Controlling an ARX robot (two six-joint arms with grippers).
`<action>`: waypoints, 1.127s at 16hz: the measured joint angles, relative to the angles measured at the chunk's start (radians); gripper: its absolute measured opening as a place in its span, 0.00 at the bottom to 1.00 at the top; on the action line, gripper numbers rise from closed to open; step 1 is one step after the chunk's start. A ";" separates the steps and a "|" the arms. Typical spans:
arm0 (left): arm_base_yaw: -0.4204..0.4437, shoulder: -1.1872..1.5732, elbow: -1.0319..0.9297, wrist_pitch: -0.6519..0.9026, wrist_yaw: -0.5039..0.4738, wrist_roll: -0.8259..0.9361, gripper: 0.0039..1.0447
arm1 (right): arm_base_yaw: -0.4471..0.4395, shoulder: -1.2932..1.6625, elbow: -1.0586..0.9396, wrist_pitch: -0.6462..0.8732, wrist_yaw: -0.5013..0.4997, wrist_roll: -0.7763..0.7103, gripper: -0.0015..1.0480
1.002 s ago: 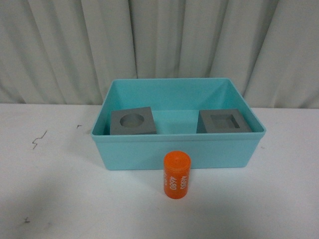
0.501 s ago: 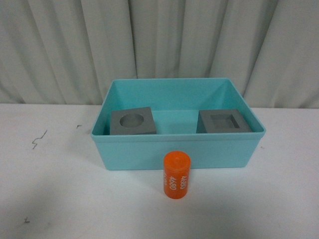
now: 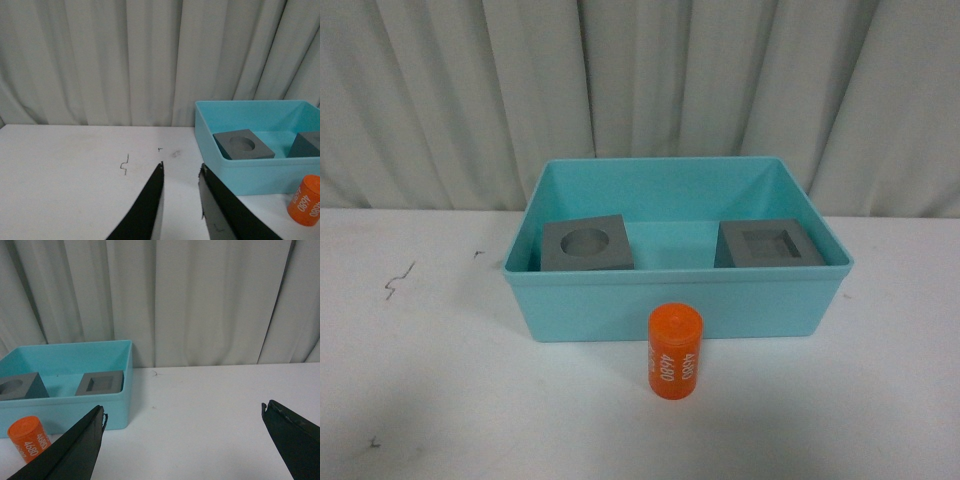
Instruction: Place gray and orange parts in blue box
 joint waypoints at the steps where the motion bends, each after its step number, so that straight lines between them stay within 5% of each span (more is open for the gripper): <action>1: 0.000 0.000 0.000 0.000 0.000 0.000 0.32 | 0.000 0.000 0.000 0.000 0.000 0.000 0.94; 6: 0.000 0.000 0.000 0.000 0.000 0.000 0.84 | 0.000 0.000 0.000 0.000 0.000 0.000 0.94; 7: 0.000 0.000 0.000 0.000 -0.001 0.000 0.94 | -0.008 0.037 0.034 -0.111 -0.050 0.000 0.94; 13: 0.000 0.000 0.000 0.000 0.000 0.000 0.94 | 0.227 0.830 0.389 0.277 -0.005 0.116 0.94; 18: 0.000 0.000 0.000 0.000 0.000 0.000 0.94 | 0.336 1.389 0.718 0.160 -0.041 0.231 0.94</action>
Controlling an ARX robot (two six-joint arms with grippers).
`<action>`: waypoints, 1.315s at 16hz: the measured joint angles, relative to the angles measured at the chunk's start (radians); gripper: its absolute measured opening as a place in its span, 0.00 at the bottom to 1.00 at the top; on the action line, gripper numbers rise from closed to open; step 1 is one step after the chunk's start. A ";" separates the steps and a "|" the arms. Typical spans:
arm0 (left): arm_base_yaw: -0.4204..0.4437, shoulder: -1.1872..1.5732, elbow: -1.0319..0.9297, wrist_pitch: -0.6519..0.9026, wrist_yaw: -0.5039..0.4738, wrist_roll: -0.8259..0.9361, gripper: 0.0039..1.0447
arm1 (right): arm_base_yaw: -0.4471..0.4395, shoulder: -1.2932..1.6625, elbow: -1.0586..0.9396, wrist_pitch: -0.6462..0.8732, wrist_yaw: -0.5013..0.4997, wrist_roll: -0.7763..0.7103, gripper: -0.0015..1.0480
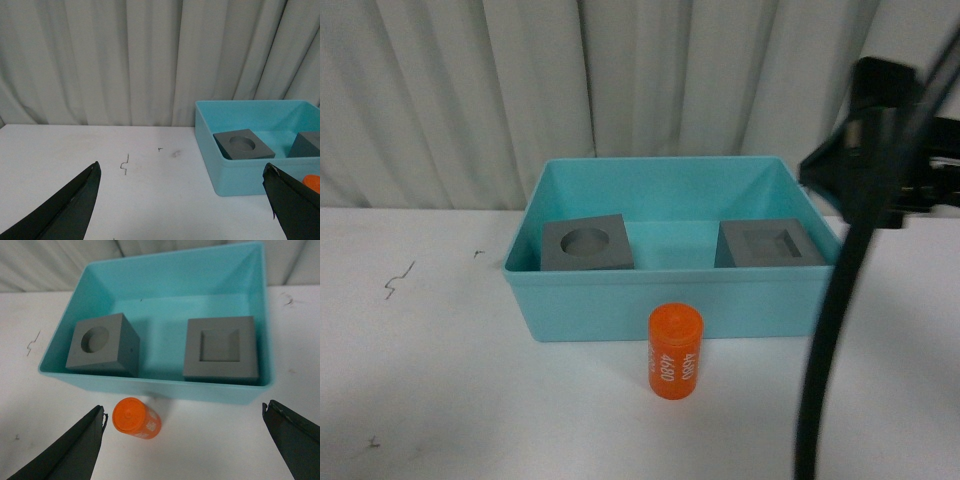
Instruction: Place gray and orange parts in blue box
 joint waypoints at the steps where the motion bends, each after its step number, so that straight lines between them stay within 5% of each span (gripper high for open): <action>1: 0.000 0.000 0.000 0.000 0.000 0.000 0.94 | 0.010 0.079 0.065 -0.038 -0.019 0.011 0.94; 8: 0.000 0.000 0.000 0.000 0.000 0.000 0.94 | 0.090 0.386 0.220 -0.206 -0.102 -0.040 0.94; 21: 0.000 0.000 0.000 0.000 0.000 0.000 0.94 | 0.137 0.625 0.440 -0.251 -0.163 -0.134 0.94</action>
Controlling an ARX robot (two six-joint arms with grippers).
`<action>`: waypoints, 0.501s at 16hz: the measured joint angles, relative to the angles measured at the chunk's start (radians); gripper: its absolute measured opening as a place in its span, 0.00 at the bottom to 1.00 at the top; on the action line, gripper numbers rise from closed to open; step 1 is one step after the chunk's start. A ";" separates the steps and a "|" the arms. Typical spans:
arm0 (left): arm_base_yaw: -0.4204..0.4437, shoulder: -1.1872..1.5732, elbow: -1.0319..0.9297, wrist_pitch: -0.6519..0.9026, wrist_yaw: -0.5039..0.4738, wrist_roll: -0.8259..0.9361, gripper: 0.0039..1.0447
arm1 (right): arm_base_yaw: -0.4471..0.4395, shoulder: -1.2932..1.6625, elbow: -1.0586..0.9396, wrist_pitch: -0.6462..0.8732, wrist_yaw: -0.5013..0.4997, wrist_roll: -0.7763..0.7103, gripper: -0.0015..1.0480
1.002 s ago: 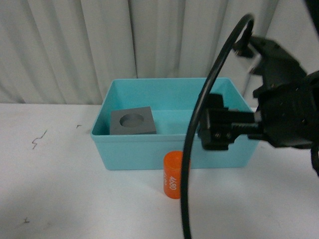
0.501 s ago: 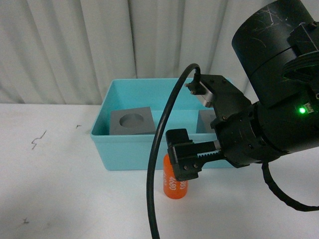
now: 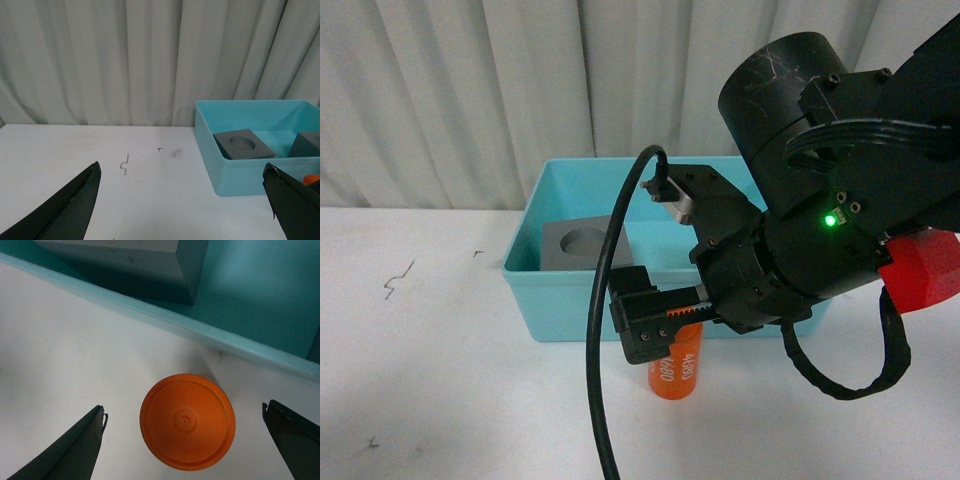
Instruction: Place gray and orange parts in blue box
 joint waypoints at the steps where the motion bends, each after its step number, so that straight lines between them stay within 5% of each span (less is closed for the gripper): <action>1: 0.000 0.000 0.000 0.000 0.000 0.000 0.94 | 0.001 0.011 0.000 0.006 -0.005 0.000 0.94; 4: 0.000 0.000 0.000 0.000 0.000 0.000 0.94 | 0.000 0.030 0.000 0.013 -0.010 0.001 0.94; 8: 0.000 0.000 0.000 0.000 0.000 0.000 0.94 | 0.000 0.035 0.000 0.015 0.005 -0.001 0.57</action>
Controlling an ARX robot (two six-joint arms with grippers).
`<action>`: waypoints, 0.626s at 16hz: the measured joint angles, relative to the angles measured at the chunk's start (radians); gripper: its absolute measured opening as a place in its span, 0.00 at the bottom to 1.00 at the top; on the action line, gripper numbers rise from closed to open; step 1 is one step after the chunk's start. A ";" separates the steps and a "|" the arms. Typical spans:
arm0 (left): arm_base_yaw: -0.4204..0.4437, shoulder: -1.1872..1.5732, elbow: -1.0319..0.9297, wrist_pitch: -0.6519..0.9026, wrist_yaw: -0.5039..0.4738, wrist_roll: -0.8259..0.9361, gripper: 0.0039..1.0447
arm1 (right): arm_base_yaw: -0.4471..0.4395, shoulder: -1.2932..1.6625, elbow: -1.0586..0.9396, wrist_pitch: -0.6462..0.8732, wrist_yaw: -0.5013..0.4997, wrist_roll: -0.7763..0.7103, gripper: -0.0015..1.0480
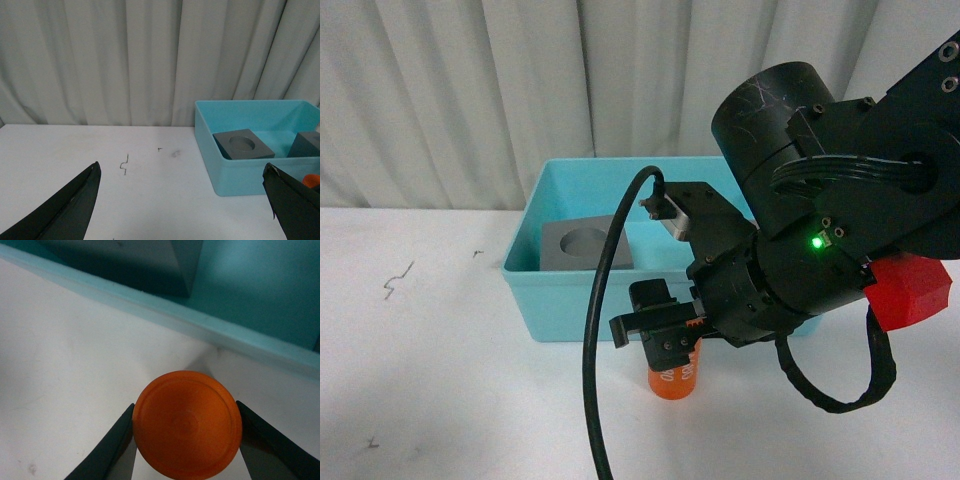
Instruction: Place gray and orange parts in blue box
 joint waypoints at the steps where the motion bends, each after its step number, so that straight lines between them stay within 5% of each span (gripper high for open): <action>1: 0.000 0.000 0.000 0.000 0.000 0.000 0.94 | 0.000 -0.002 0.000 0.001 0.008 -0.010 0.49; 10: 0.000 0.000 0.000 0.000 0.000 0.000 0.94 | 0.028 -0.224 -0.022 -0.047 -0.097 -0.066 0.45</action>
